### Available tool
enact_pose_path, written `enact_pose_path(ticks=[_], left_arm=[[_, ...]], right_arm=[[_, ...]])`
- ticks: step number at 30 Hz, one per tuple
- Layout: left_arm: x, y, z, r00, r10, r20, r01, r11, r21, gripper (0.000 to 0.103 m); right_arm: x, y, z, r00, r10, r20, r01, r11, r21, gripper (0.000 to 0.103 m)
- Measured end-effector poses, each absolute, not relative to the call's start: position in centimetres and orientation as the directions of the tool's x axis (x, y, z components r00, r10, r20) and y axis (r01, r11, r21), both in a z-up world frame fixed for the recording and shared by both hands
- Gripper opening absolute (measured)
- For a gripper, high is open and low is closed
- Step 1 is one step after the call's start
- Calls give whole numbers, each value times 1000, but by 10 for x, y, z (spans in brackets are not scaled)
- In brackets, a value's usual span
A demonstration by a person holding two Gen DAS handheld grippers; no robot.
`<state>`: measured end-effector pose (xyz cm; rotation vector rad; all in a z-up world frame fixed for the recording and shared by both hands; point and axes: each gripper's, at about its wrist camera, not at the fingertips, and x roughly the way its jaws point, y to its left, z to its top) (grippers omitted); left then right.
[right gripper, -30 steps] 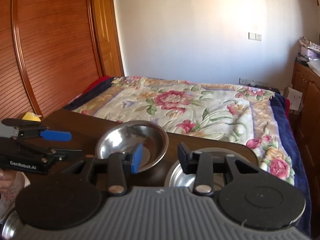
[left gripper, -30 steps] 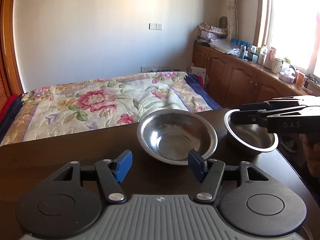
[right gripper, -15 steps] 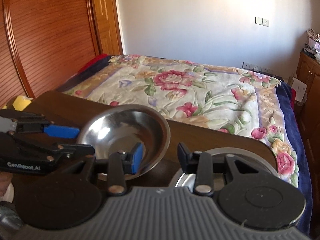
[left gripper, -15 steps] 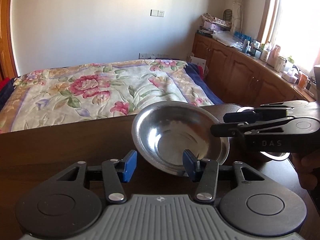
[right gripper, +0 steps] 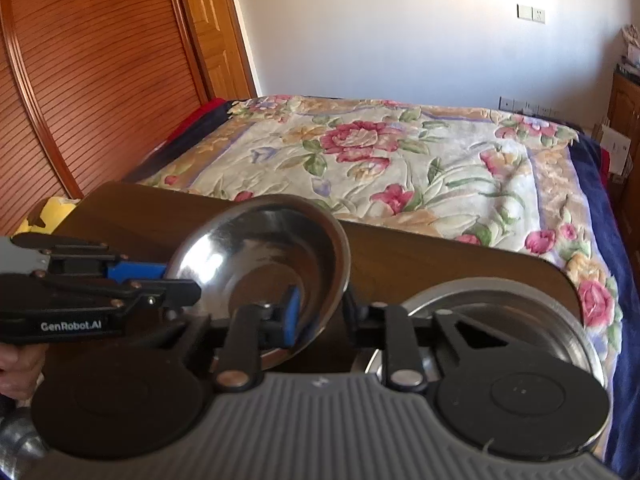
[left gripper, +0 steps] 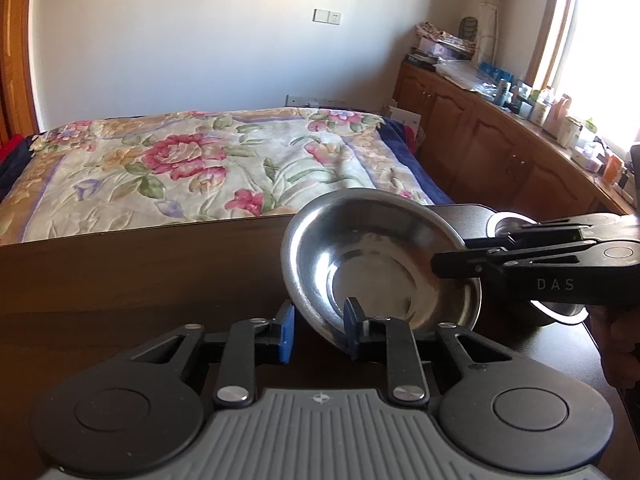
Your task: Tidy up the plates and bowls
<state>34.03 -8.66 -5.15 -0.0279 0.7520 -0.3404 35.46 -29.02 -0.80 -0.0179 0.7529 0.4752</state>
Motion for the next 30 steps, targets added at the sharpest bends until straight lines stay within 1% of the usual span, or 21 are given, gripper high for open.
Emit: enact_pose_path(ticks=[2,4,10,20,30], left_arm=[[337,-85,-49,681,-313,-662,291,945,-148,23],[333,-86,-44,687,-315,-654,298,944,-141,22],[316,-89,-23,719,-321,-616,321,940,-115,22],[274,-99,13,748,-370,-551,380,919,-101,22],[229,-90,21,753,-400,-523,405,908,-111,22]], right_arm=[[353,-291,-7,633,408,-658,-416,896,155,16],[351,-293,-5,640,411,-649,-412,897,161,15],[338,-298,12,669,416,-616,-415,897,155,15],[306,-311,43,724,397,-564,-397,909,130,15],[266,-308,48,743,394,-540,-392,911,126,15]])
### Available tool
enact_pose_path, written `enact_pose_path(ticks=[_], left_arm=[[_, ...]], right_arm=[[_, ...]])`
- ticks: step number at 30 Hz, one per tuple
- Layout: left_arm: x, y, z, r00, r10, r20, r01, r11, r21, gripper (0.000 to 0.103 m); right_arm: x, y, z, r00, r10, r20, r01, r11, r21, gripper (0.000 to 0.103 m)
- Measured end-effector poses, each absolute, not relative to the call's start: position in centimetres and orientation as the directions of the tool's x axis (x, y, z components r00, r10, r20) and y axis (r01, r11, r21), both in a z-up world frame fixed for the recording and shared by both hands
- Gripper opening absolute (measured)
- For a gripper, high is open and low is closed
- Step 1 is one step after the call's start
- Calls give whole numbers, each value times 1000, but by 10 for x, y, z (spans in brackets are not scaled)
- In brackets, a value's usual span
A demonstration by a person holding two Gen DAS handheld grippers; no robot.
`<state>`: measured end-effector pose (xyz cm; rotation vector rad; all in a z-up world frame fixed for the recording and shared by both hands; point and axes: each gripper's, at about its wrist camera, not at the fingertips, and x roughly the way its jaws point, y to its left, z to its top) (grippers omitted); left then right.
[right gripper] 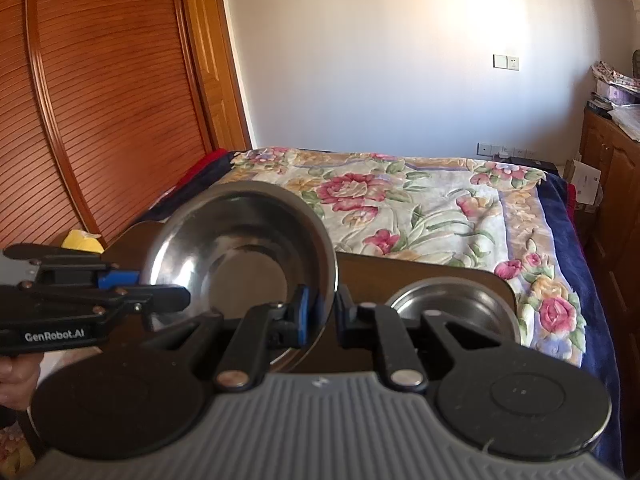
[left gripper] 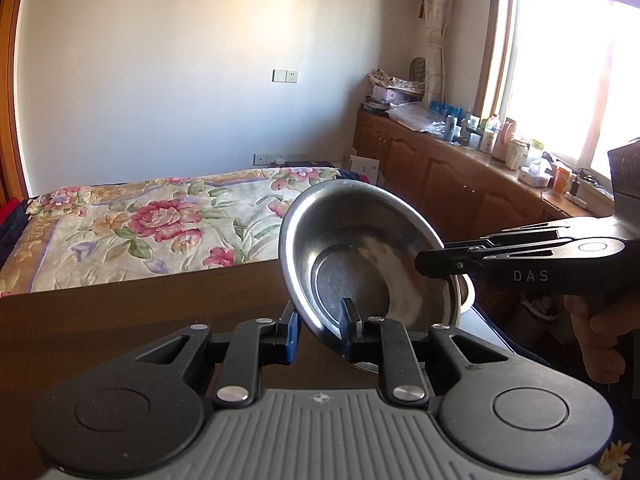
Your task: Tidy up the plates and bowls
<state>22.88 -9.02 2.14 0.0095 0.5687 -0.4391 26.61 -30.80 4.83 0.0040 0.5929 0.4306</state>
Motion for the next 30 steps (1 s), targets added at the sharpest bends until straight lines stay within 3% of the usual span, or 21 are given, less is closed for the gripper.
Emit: enact_pose_path(ticks=[30], left_arm=[[132,-64,-7,735,-433,-521,441,890,-118,22]], right_arm=[[174,-290,19,750,385,-538,-362,919,153,15]])
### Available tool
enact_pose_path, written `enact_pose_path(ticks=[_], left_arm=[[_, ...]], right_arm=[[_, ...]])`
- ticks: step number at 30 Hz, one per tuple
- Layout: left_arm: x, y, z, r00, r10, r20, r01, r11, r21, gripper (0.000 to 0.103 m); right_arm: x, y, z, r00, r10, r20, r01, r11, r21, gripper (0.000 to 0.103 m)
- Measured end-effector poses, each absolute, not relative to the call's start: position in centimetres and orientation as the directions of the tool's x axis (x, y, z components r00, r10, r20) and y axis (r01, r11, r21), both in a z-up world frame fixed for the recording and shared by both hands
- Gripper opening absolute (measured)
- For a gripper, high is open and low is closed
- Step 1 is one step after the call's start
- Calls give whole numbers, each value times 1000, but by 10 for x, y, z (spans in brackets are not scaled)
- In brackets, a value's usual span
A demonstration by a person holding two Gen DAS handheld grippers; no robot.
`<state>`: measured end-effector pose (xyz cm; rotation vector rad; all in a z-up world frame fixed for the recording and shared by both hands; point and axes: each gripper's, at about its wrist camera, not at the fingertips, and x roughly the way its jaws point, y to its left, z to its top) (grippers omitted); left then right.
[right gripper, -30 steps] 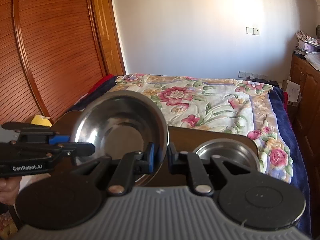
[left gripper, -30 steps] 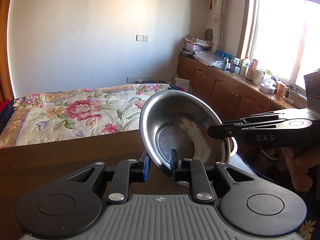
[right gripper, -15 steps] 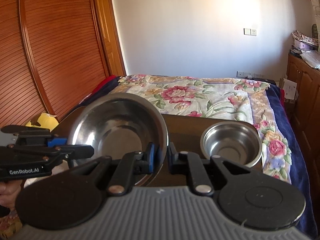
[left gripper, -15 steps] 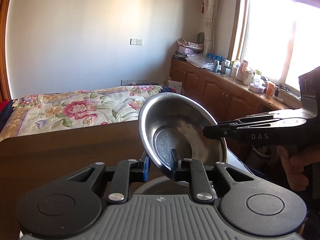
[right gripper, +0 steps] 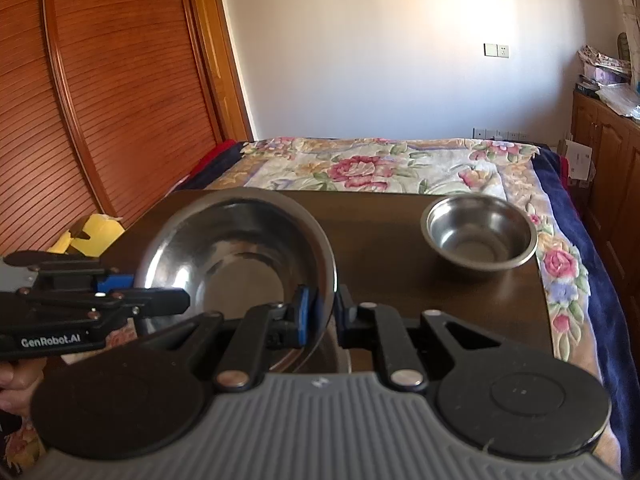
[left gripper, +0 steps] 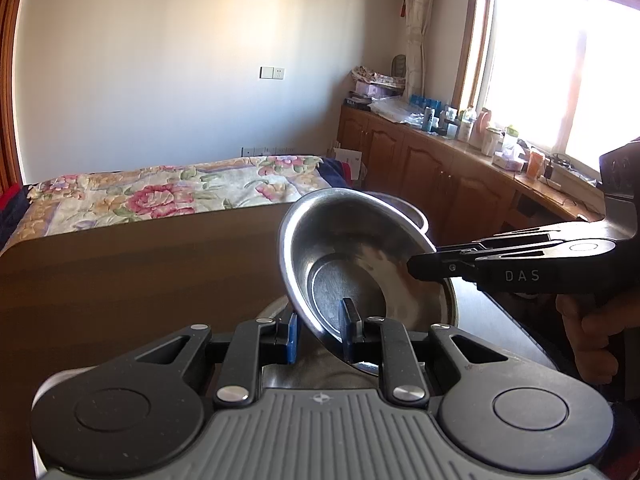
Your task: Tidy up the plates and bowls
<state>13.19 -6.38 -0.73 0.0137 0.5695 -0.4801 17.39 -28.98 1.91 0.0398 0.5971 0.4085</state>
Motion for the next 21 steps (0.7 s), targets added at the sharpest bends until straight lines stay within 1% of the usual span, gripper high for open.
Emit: enact_pose_path(ticks=[10,21], left_arm=[[118,-61,-27,725,-421,-546,430,895,-119,22],[119,-60,-40,708,-410,-575,430,896,-109,22]], right_arm=[[160,-287,2,749,400,-529,-356,915,187,15],[159,-282,-13,742,381,-551,-350,922,166,15]])
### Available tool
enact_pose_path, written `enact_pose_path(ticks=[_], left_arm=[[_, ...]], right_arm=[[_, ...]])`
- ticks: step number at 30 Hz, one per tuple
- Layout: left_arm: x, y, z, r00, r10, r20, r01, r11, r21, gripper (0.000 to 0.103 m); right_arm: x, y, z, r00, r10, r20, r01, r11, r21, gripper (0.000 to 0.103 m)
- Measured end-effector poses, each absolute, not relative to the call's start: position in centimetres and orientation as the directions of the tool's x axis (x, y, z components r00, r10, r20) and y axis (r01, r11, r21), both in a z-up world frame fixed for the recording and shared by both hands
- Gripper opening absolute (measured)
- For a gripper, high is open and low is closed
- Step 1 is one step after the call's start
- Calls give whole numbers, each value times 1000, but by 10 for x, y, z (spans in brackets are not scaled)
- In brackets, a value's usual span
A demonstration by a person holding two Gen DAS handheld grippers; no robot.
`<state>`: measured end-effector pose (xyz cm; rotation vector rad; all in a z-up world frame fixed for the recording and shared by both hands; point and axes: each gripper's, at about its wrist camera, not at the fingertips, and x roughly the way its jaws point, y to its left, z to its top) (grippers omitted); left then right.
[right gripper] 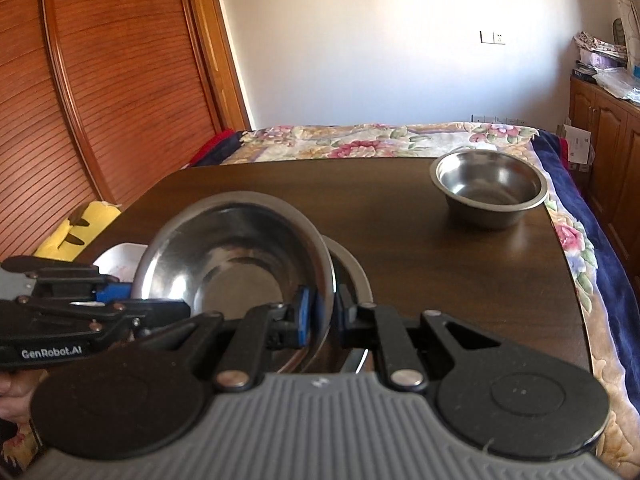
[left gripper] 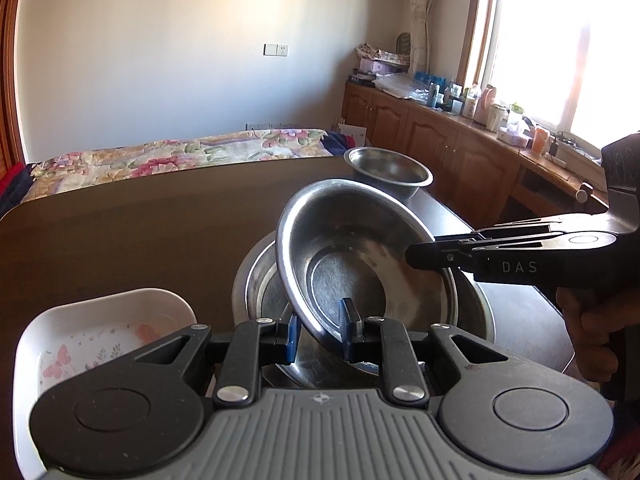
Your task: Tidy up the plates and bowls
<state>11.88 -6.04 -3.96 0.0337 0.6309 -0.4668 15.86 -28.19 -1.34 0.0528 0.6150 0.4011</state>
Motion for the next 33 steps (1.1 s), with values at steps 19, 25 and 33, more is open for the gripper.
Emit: enact_pose_path(ticks=[19,25,33], left_arm=[[120,-60,-47,726,-362,-584,414,909,-48,20],[118,-56,-45,740,-355,-572,402,914,-47,20],[114,-52,-39,757,-351,-551,388,920,-52,20]], right_arm=[[152,-266,-14,746,317,-586,-384,923,11,14],[150,-254,-13,751,274,-601,-405,910,-90,14],[153,-248,-10,750,250,-612,-414,899,-140,14]])
